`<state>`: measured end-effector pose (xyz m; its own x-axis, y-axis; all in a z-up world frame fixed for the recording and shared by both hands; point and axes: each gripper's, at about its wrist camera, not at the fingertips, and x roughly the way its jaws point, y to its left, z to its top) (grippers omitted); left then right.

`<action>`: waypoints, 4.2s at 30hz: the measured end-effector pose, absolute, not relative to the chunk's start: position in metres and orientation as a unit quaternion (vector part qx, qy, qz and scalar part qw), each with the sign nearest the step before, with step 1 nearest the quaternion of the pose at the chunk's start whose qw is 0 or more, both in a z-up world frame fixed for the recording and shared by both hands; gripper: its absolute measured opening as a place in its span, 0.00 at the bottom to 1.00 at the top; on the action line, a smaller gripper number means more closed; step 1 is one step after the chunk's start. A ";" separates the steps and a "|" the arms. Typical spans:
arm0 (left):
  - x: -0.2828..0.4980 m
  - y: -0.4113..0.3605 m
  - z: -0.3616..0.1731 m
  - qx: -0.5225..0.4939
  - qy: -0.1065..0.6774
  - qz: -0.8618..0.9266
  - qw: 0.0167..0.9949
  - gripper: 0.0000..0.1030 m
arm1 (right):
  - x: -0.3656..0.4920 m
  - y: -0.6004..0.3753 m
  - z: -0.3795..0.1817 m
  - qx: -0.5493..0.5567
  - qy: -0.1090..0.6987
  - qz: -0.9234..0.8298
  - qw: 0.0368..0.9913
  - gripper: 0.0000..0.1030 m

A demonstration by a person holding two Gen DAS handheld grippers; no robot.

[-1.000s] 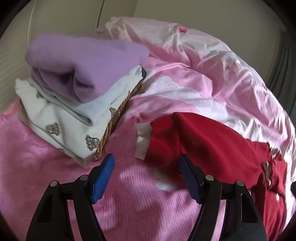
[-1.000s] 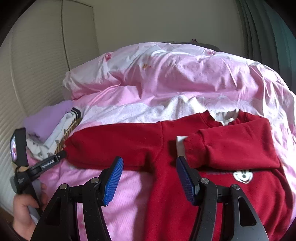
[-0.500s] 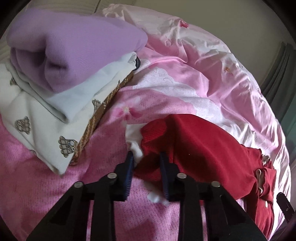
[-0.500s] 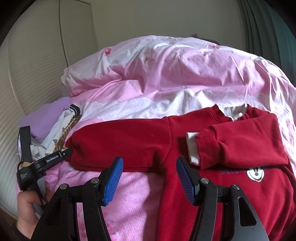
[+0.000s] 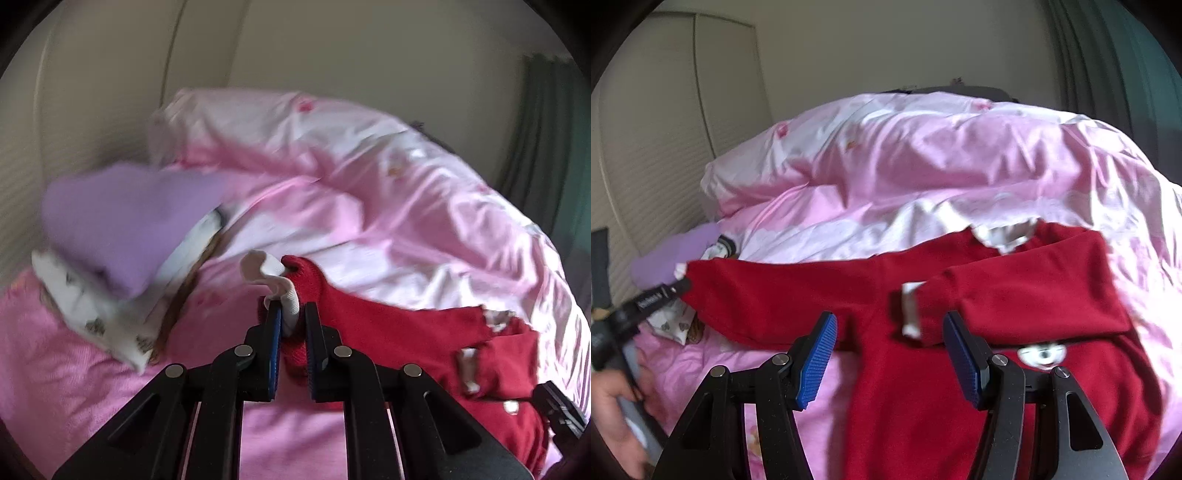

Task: Fold small clothes

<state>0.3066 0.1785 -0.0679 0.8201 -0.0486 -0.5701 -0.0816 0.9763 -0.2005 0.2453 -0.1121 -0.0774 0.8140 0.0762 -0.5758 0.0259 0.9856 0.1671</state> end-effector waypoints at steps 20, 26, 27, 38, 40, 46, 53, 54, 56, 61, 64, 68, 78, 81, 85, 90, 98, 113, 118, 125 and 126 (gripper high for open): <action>0.318 -0.162 -0.017 0.017 0.297 -0.163 0.941 0.12 | 0.194 -0.356 -0.059 0.146 0.289 -0.109 0.940 0.58; 0.330 -0.237 -0.067 0.063 0.332 -0.175 0.925 0.11 | 0.193 -0.405 -0.082 0.176 0.312 -0.124 0.925 0.58; 0.331 -0.243 -0.076 0.068 0.339 -0.176 0.922 0.11 | 0.193 -0.409 -0.085 0.178 0.316 -0.125 0.924 0.58; 0.300 -0.228 -0.080 0.074 0.314 -0.155 0.934 0.76 | 0.203 -0.408 -0.109 0.176 0.346 -0.108 0.915 0.58; 0.293 -0.210 -0.073 0.068 0.310 -0.151 0.936 0.77 | 0.205 -0.402 -0.108 0.170 0.346 -0.105 0.917 0.58; 0.289 -0.142 -0.074 0.062 0.311 -0.102 0.943 0.80 | 0.216 -0.372 -0.103 0.151 0.343 -0.082 0.923 0.58; 0.302 -0.070 -0.113 0.042 0.358 -0.051 0.931 0.80 | 0.255 -0.324 -0.110 0.107 0.349 -0.032 0.930 0.58; 0.301 -0.064 -0.118 0.040 0.363 -0.048 0.930 0.80 | 0.262 -0.318 -0.112 0.098 0.351 -0.027 0.931 0.58; 0.302 -0.054 -0.128 0.036 0.372 -0.043 0.927 0.80 | 0.276 -0.307 -0.115 0.085 0.356 -0.010 0.930 0.58; 0.310 -0.043 -0.149 0.026 0.390 -0.042 0.919 0.80 | 0.308 -0.290 -0.122 0.058 0.370 0.004 0.927 0.54; 0.315 -0.041 -0.157 0.031 0.398 -0.038 0.916 0.80 | 0.324 -0.287 -0.136 0.059 0.398 0.016 0.915 0.20; 0.324 -0.032 -0.164 0.029 0.409 -0.021 0.912 0.80 | 0.318 -0.290 -0.148 0.059 0.398 0.014 0.915 0.07; 0.324 -0.007 -0.162 -0.014 0.389 -0.010 0.921 0.80 | 0.291 -0.303 -0.140 0.066 0.377 -0.016 0.924 0.02; 0.324 -0.004 -0.165 -0.030 0.395 -0.013 0.918 0.80 | 0.296 -0.310 -0.152 0.077 0.400 -0.006 0.913 0.02; 0.316 -0.012 -0.160 -0.004 0.383 -0.012 0.923 0.80 | 0.293 -0.308 -0.156 0.080 0.404 0.000 0.911 0.02; 0.317 -0.004 -0.158 -0.022 0.391 -0.016 0.920 0.80 | 0.295 -0.310 -0.158 0.089 0.408 0.001 0.908 0.02; 0.292 -0.022 -0.121 -0.012 0.361 -0.046 0.931 0.80 | 0.291 -0.318 -0.126 0.105 0.373 0.001 0.922 0.04; 0.354 -0.065 -0.132 0.017 0.381 -0.094 0.920 0.80 | 0.343 -0.333 -0.163 0.164 0.423 0.036 0.890 0.25; 0.356 -0.055 -0.144 0.007 0.387 -0.079 0.919 0.81 | 0.351 -0.333 -0.159 0.143 0.403 0.022 0.904 0.02; 0.356 -0.055 -0.145 0.011 0.386 -0.075 0.919 0.81 | 0.360 -0.349 -0.153 0.147 0.398 0.012 0.906 0.02; 0.355 -0.055 -0.145 0.011 0.385 -0.075 0.920 0.81 | 0.357 -0.351 -0.154 0.158 0.399 0.017 0.903 0.02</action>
